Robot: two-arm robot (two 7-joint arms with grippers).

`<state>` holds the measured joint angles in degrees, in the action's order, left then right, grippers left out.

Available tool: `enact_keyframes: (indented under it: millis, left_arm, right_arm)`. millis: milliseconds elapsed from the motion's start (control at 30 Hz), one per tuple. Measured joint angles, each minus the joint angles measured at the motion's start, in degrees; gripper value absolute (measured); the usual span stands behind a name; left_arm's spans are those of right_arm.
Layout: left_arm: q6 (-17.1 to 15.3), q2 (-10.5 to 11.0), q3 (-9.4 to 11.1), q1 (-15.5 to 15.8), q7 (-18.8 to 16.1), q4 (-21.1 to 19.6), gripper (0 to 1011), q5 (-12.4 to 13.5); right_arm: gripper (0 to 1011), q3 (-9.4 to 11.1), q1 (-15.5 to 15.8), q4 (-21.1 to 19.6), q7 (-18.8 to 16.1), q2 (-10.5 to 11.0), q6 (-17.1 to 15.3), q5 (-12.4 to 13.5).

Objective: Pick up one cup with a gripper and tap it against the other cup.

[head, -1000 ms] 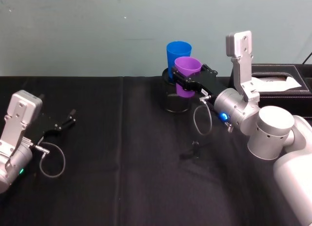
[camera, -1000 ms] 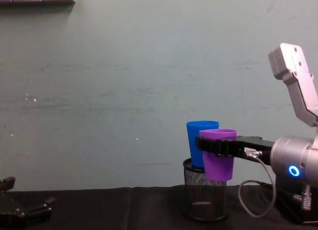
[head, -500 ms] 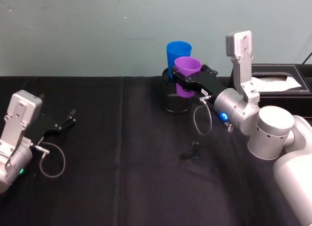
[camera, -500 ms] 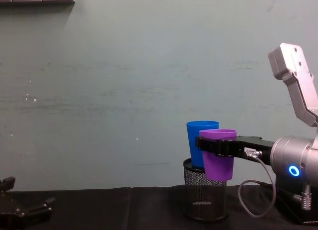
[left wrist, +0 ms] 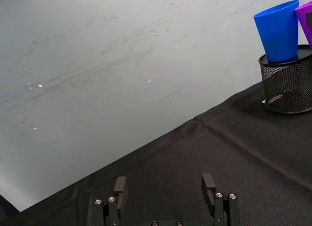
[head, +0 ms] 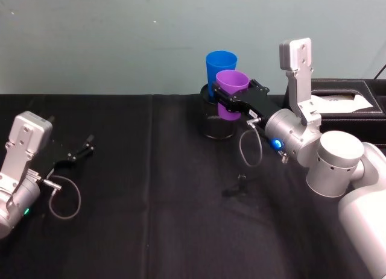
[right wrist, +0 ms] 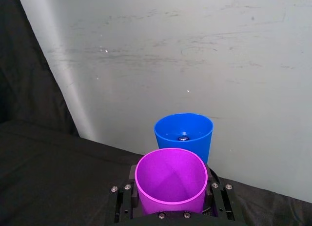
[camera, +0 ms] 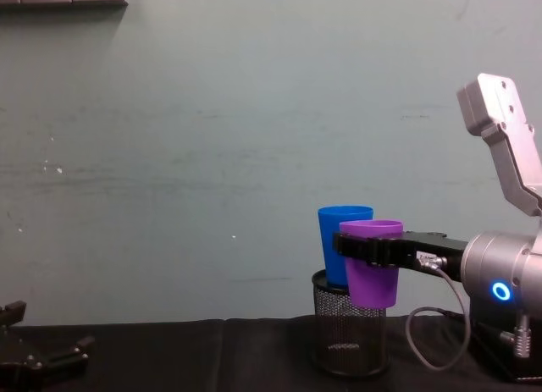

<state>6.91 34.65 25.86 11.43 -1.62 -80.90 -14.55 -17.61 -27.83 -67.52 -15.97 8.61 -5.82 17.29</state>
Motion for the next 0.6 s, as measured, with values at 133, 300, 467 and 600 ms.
enact_keyframes:
  millis: [133, 300, 467, 600]
  left_arm:
    - [0.00, 0.00, 0.00, 0.00, 0.00, 0.00, 1000, 0.00]
    - [0.00, 0.00, 0.00, 0.00, 0.00, 0.00, 1000, 0.00]
    - [0.00, 0.00, 0.00, 0.00, 0.00, 0.00, 1000, 0.00]
    - [0.00, 0.00, 0.00, 0.00, 0.00, 0.00, 1000, 0.00]
  right_arm:
    - [729, 0.00, 0.00, 0.00, 0.00, 0.00, 0.00, 0.00]
    - [729, 0.00, 0.00, 0.00, 0.00, 0.00, 0.00, 0.00]
    - [729, 0.00, 0.00, 0.00, 0.00, 0.00, 0.00, 0.00]
    - [729, 0.00, 0.00, 0.00, -0.01, 0.00, 0.00, 0.00]
